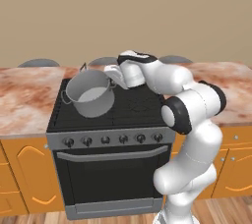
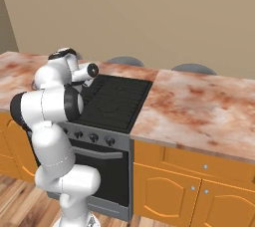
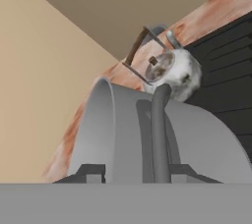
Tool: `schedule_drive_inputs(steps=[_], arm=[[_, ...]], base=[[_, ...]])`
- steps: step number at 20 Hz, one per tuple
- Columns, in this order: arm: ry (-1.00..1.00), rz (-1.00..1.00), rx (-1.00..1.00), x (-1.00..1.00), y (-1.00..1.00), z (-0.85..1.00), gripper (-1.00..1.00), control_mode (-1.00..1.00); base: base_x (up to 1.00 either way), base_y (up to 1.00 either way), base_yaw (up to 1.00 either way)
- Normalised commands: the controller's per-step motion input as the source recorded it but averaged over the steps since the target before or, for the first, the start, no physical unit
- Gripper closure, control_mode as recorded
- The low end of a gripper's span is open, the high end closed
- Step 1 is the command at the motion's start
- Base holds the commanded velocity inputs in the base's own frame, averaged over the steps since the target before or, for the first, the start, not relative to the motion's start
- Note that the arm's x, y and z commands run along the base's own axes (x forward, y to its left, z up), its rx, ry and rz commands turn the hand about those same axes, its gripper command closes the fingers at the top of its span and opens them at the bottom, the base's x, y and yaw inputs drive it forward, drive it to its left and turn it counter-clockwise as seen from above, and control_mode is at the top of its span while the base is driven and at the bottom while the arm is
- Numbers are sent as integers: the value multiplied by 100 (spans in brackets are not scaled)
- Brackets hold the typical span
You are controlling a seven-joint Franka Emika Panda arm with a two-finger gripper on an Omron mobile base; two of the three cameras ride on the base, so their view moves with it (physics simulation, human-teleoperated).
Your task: Pick the kettle from the cabinet and place it on a stove burner. Then pick the pot from the counter and place it on another stove burner. Finally, turn both burners on.
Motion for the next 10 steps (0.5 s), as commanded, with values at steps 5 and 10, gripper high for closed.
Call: schedule_drive_inputs(steps=[5,10], arm=[[0,0,0,12,7,-5,100,-100],[0,0,0,26,10,0,100,-100]], base=[[0,0,0],[0,0,0]])
